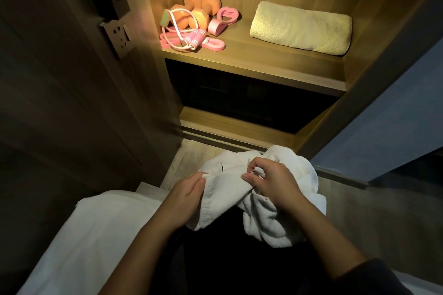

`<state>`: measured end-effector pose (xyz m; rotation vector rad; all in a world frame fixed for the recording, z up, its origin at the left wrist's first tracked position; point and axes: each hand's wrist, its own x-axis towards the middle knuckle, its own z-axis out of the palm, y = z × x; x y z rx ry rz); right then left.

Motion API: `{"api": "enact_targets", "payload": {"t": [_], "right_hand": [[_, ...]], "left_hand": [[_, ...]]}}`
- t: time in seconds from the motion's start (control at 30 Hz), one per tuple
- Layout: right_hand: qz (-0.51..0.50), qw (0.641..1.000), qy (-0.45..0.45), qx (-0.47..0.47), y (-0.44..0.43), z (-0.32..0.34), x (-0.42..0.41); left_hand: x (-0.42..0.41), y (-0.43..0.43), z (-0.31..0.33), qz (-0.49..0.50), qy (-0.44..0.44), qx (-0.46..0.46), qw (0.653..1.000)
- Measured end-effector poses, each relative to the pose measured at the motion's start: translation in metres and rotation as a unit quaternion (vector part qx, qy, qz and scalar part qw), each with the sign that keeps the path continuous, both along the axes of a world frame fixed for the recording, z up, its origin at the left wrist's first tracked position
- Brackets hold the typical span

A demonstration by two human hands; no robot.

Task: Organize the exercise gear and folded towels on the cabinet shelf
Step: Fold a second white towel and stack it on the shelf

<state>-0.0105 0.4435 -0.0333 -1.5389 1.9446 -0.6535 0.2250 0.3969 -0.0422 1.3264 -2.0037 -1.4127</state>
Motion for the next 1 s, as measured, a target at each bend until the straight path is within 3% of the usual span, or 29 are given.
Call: {"api": "enact_targets", "payload": {"t": [0.13,0.23,0.4,0.5,0.73,0.87,1.0], "right_hand": [[-0.003,1.0,0.001,0.0,0.001,0.001,0.0],[-0.003,1.0,0.01,-0.004,0.0,0.0,0.001],[-0.001,1.0,0.014,-0.025,0.001,-0.001,0.001],[-0.016,0.999,-0.031,-0.033,0.003,0.003,-0.012],[0.011,0.995,-0.06,0.074,0.027,0.02,-0.049],[-0.067,0.995,-0.076,0.004,0.024,0.039,-0.07],[-0.157,0.983,-0.027,-0.089,-0.001,0.082,-0.114]], "left_hand": [[-0.006,0.005,-0.007,0.056,-0.005,-0.02,0.998],[-0.005,0.007,-0.006,0.035,-0.026,-0.07,0.997],[-0.011,0.007,-0.008,0.041,-0.087,-0.038,0.995],[-0.013,-0.001,-0.006,0.063,-0.107,-0.028,0.992],[-0.01,-0.017,0.001,-0.005,-0.117,0.03,0.993],[-0.026,-0.029,0.022,0.028,-0.116,0.009,0.993],[-0.046,-0.078,0.081,0.107,-0.06,-0.106,0.987]]}}
